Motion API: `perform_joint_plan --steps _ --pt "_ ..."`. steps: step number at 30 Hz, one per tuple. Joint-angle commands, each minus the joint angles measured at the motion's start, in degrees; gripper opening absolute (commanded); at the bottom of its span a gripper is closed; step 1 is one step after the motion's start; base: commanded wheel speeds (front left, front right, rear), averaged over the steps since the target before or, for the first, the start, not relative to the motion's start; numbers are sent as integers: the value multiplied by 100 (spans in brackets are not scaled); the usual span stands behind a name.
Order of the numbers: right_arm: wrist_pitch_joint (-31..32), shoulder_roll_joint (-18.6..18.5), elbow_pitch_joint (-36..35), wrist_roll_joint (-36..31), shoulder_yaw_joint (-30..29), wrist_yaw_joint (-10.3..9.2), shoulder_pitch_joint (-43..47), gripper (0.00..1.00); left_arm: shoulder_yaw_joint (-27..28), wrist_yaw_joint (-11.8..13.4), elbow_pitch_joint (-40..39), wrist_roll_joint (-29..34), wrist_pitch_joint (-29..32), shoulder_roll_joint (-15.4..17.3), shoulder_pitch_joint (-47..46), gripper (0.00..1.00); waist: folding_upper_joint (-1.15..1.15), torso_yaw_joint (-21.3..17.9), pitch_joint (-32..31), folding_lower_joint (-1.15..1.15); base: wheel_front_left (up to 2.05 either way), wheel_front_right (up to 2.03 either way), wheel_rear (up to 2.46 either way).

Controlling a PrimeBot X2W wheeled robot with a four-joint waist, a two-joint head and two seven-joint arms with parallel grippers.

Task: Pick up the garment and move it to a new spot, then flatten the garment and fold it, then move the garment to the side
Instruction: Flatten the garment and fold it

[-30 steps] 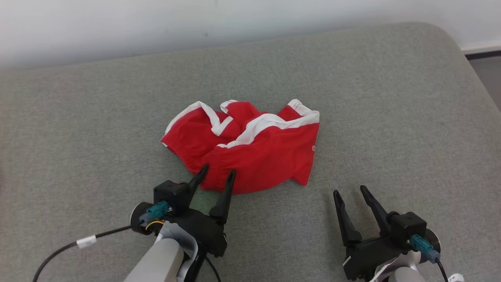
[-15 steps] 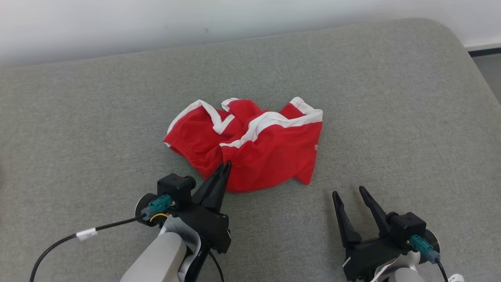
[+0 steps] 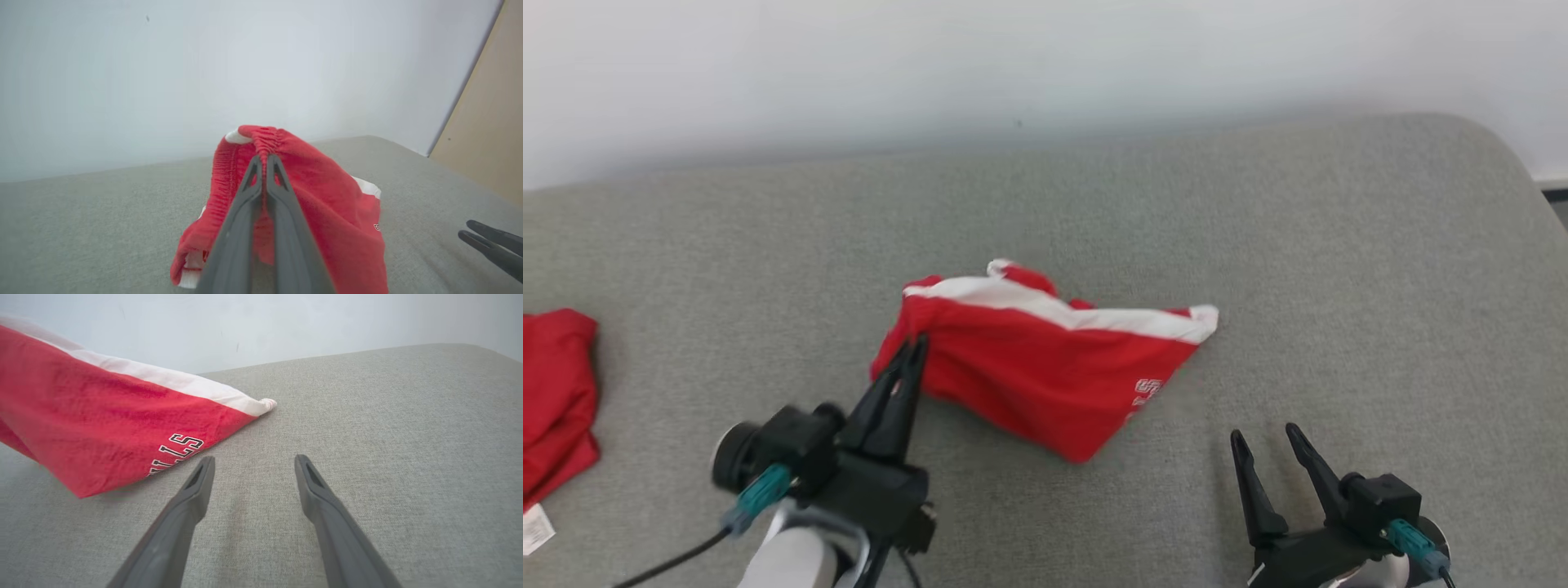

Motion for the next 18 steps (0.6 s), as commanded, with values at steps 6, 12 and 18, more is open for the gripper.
perform_joint_plan --steps 6,12,18 --pt "1 80 18 -79 -33 -13 140 100 550 9 -120 319 -20 118 794 0 0 198 -332 0 0 0 0" --pt "1 -3 19 -84 -52 -13 178 100 1322 10 292 660 -20 -90 1527 0 0 86 -358 0 0 0 0" --pt "1 -62 39 -84 -86 -13 208 100 2058 173 746 1111 -20 -381 1895 100 0 36 -417 0 0 0 0"
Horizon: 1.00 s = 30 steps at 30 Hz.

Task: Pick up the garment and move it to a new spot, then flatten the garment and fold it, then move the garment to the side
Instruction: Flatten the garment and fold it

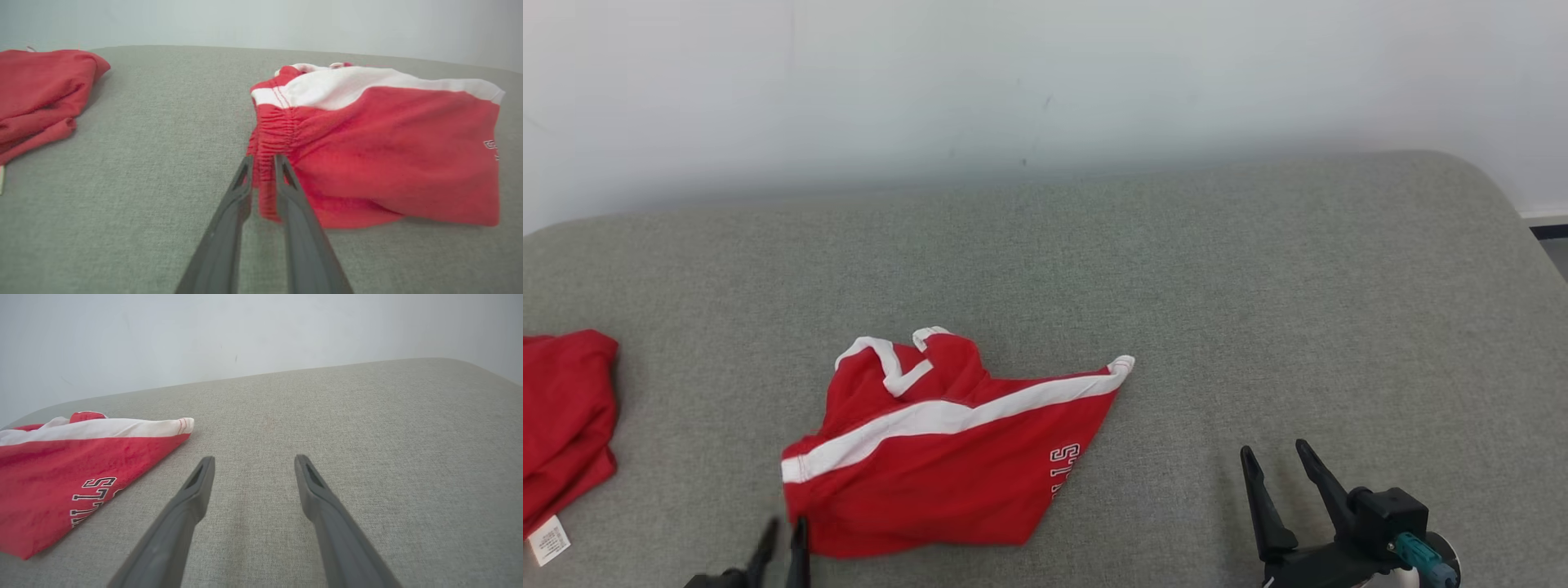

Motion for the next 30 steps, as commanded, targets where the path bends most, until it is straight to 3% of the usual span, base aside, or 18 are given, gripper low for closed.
perform_joint_plan --steps 1,5,9,17,22,30 --pt "1 -22 -9 -46 -18 -13 48 100 204 108 2 156 -20 -81 129 100 0 6 -30 1 0 0 0" --pt "0 -6 -29 -38 -17 -13 37 100 516 228 -90 350 -20 -252 233 100 0 106 -14 1 0 0 0" --pt "1 -1 -67 -19 23 -13 -40 100 567 182 -233 470 -20 -369 312 100 0 288 71 1 0 0 0" --pt "1 -69 -30 88 56 -13 -392 100 71 113 -451 377 -20 -422 189 100 0 780 371 1 0 0 0" --pt "1 -118 120 283 -4 -13 -777 100 -209 200 -596 275 -20 -415 30 100 0 1157 580 1 0 0 0" --pt "0 -178 773 690 -203 -13 -1343 100 -398 277 -731 257 -20 -421 -58 100 0 1647 810 1 0 0 0"
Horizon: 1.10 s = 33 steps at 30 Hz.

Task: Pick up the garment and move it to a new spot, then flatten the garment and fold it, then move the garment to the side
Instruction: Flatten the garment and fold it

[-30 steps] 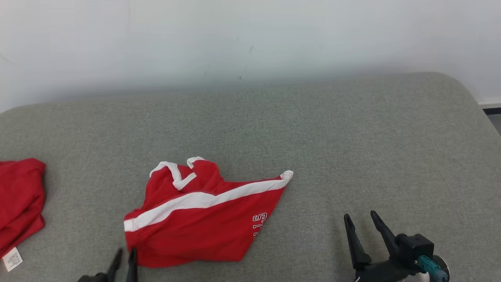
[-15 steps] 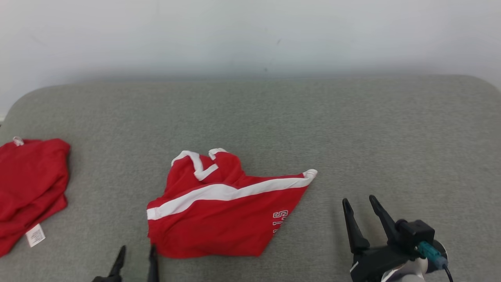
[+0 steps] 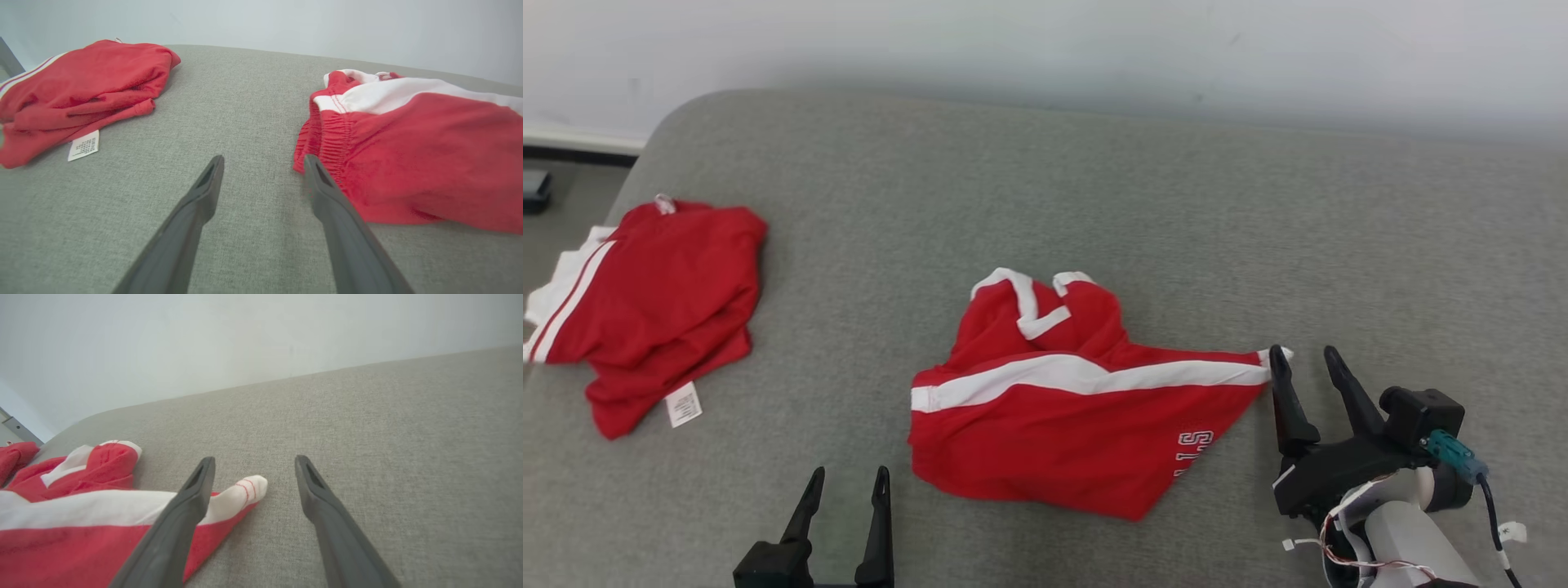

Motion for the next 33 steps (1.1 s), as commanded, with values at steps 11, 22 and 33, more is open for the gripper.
perform_joint_plan --steps 11,22,33 --pt "2 44 803 340 81 -13 -322 0 -71 63 -98 -64 -20 -7 7 100 0 431 234 -1 0 0 0" --pt "1 138 -949 -124 -410 -14 90 0 -2 -4 -125 26 -20 -7 123 100 0 -37 -275 -1 0 0 0" --pt "2 412 -2129 -559 -327 -14 1444 0 145 -30 -80 -21 -20 -8 423 100 0 -716 -788 -1 0 0 0"
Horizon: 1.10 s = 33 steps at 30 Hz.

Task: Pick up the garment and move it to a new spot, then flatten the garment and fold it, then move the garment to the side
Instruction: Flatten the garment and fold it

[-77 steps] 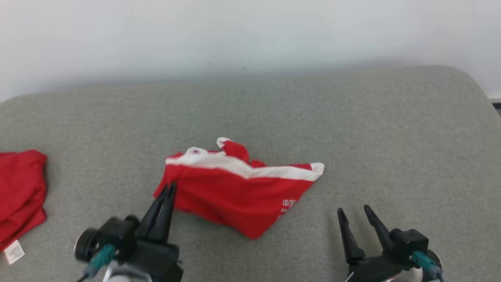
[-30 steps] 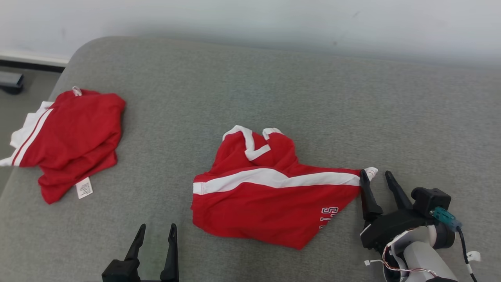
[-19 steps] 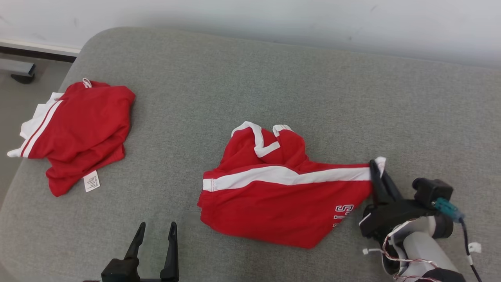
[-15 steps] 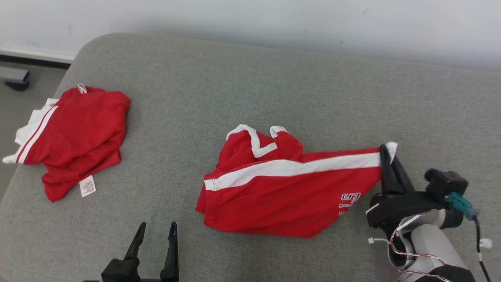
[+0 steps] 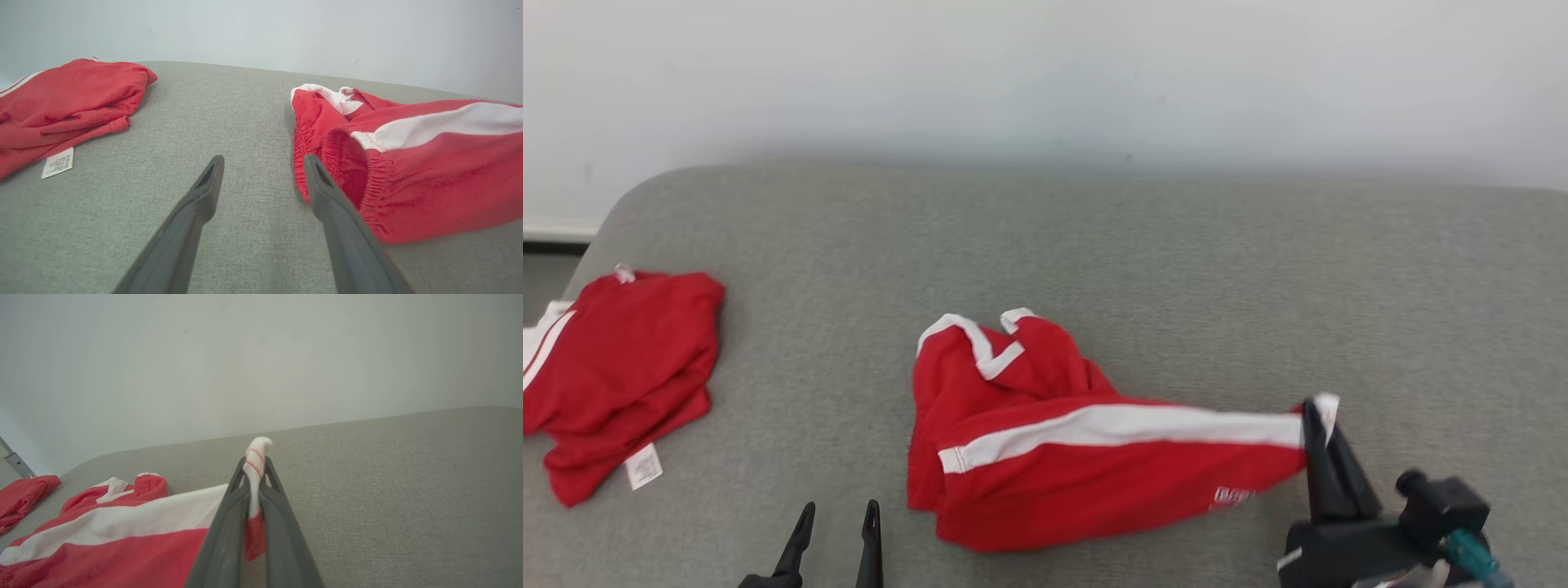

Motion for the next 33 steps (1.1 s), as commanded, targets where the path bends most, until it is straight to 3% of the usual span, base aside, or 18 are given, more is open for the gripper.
perform_joint_plan --steps 1,2,3,4,9,15,24,33 --pt "1 33 52 -17 9 -14 58 0 6 -5 -10 -5 -20 -5 68 100 0 -302 -225 0 0 0 0" --pt "0 44 184 -26 17 -14 156 20 -4 -10 5 -2 -20 -5 69 100 0 -336 -231 0 0 0 0" --pt "2 57 291 -30 19 -14 224 47 -10 -14 15 -1 -20 -3 70 100 0 -368 -242 0 0 0 0" --pt "1 66 391 -43 -6 -14 270 100 -10 -9 24 -5 -20 -3 75 100 0 -397 -255 0 0 0 0" --pt "2 92 808 -186 -280 -14 455 100 7 -4 72 -12 -20 -1 137 100 0 -499 -348 0 0 0 0" --pt "1 137 771 -317 -520 -14 464 100 107 -9 52 14 -20 -3 261 100 0 -592 -498 0 0 0 0" --pt "2 161 117 -431 -57 -14 220 100 348 39 -22 -131 -20 -4 247 100 0 -704 -662 0 0 0 0" --pt "1 167 208 -510 29 -14 397 100 347 125 -77 -63 -20 -4 246 100 0 -691 -754 0 0 0 0"
